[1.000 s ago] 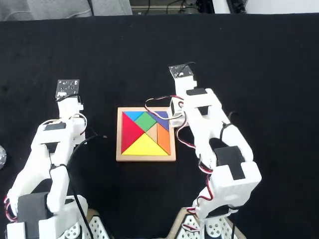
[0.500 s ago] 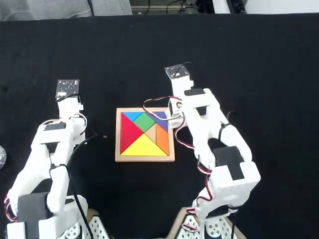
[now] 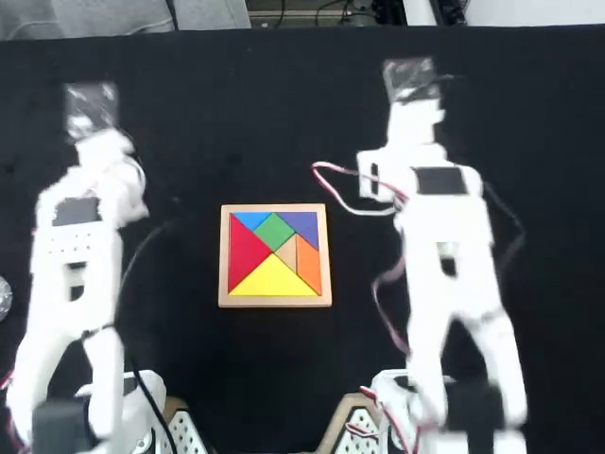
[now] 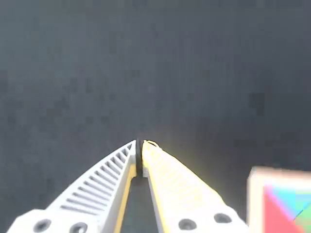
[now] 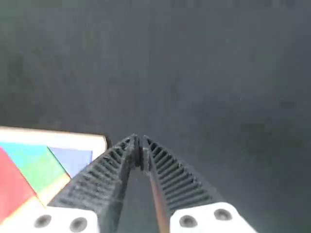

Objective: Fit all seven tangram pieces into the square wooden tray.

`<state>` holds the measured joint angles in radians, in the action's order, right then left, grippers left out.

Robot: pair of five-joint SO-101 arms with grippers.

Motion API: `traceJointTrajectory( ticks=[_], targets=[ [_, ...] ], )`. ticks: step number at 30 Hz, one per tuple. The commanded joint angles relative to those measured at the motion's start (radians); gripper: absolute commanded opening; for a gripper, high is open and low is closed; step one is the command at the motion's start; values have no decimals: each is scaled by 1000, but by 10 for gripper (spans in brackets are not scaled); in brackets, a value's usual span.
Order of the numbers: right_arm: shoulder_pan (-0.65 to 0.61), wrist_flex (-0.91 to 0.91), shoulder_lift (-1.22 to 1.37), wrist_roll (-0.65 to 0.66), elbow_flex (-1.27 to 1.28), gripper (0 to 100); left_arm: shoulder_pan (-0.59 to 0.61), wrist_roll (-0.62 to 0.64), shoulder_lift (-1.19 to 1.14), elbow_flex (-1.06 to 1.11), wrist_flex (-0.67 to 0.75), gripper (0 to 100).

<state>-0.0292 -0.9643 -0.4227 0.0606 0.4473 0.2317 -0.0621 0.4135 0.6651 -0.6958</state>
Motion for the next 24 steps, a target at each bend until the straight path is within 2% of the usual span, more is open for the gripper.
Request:
traceJointTrajectory(
  ticks=[1, 5, 8, 13, 20, 24],
  targets=[
    [11, 48, -315, 72, -65, 11, -21, 17, 193, -259, -60, 34],
    [12, 135, -545, 153, -64, 11, -96, -43, 305, -348, -57, 34],
    [14, 192, -690, 161, -65, 11, -130, -98, 373, -401, -23, 34],
    [12, 216, -929, 157, -64, 11, -145, -107, 542, -470, -23, 34],
    [11, 178, -1132, 153, -30, 11, -200, -114, 821, -397, -91, 34],
    [11, 150, -1201, 153, -13, 11, -193, -114, 1007, -311, -92, 34]
  ],
)
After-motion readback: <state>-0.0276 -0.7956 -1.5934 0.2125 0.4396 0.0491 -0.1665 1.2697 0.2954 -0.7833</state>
